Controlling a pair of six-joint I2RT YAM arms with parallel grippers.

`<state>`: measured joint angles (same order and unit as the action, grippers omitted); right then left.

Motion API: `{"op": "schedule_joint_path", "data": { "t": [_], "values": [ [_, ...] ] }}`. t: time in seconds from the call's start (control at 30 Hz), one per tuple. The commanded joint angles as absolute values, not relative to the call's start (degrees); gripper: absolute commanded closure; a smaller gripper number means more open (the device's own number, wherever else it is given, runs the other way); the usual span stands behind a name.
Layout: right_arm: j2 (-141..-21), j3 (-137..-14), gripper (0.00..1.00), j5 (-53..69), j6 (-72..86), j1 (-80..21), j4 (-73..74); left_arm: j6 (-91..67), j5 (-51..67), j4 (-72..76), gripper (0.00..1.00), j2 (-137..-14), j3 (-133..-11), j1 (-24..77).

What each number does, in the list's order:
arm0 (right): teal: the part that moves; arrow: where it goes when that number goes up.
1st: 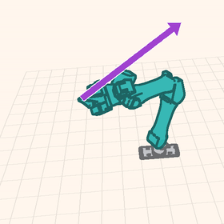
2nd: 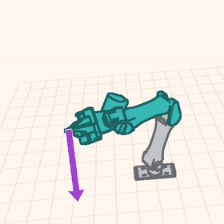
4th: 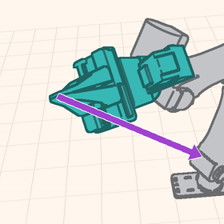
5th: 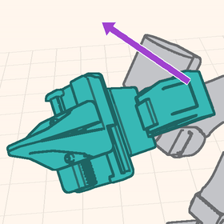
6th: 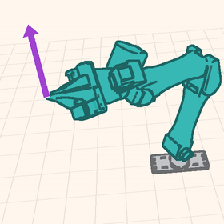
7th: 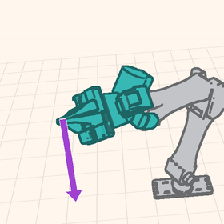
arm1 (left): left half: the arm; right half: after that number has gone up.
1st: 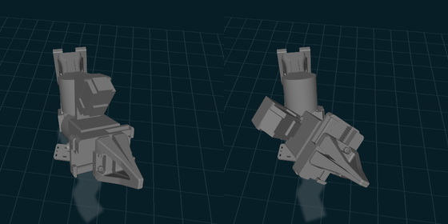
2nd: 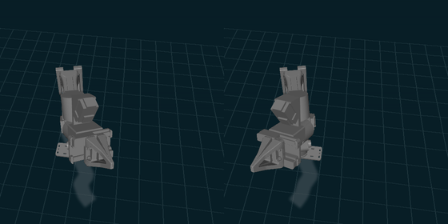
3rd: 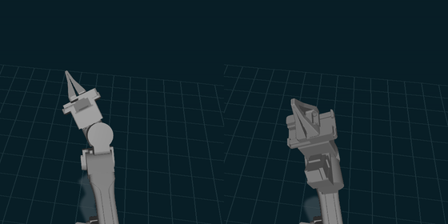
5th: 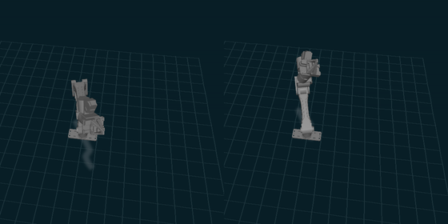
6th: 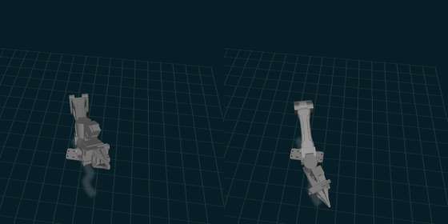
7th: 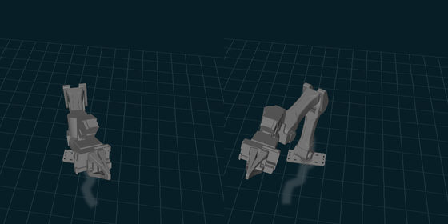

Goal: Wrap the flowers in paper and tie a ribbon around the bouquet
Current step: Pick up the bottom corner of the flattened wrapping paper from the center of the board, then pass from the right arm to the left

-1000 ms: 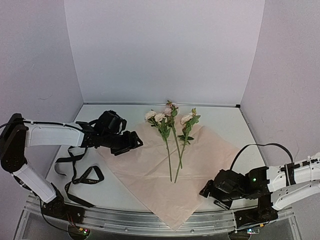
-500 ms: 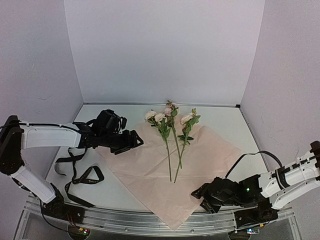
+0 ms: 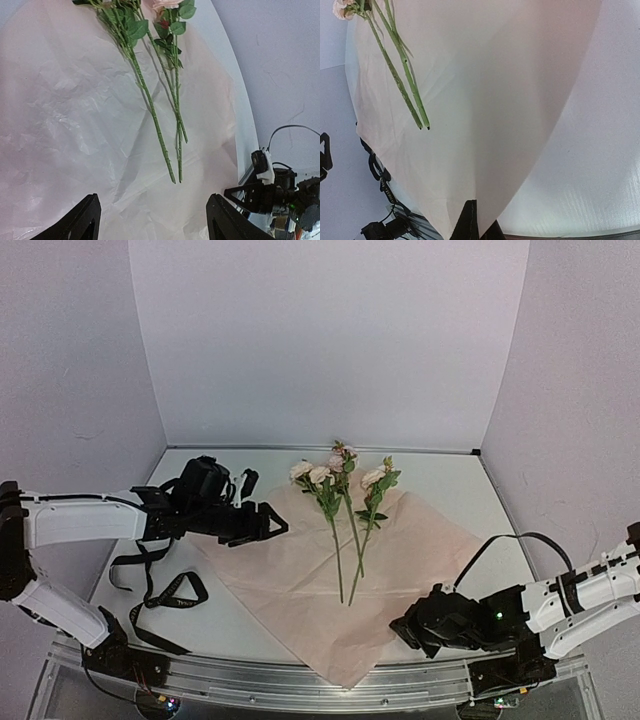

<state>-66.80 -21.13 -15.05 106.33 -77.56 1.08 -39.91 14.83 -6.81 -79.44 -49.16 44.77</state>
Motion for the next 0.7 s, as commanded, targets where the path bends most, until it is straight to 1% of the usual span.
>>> {"op": "schedule_joint_path", "data": {
  "t": [0.0,0.13,0.23,0.4,0.53,0.67],
  "values": [
    [-65.16,-24.10,1.00,-21.26,104.81,-76.85,0.83,-33.36,20.53,-1.85,0.26,-75.57,-48.73,45.29],
    [-66.58,-27.18,1.00,-23.07,105.02,-74.68,0.79,-27.56,26.39,0.48,0.28,-73.55,-49.06,45.72],
    [-69.86,-30.72,1.00,-22.87,107.11,-72.76,0.79,-20.76,29.43,0.58,0.28,-71.90,-49.48,47.60],
    [-73.14,-34.89,1.00,-19.31,113.47,-70.32,1.15,-13.52,25.12,-2.41,0.26,-69.32,-47.97,55.11],
    [-72.11,-36.13,1.00,-19.68,116.25,-70.12,5.29,-11.87,21.86,-3.48,0.22,-66.92,-45.76,60.65],
    [-70.85,-36.51,1.00,-19.96,117.05,-70.14,8.33,-12.57,21.95,-4.88,0.20,-69.11,-46.43,64.44]
  ]
}}
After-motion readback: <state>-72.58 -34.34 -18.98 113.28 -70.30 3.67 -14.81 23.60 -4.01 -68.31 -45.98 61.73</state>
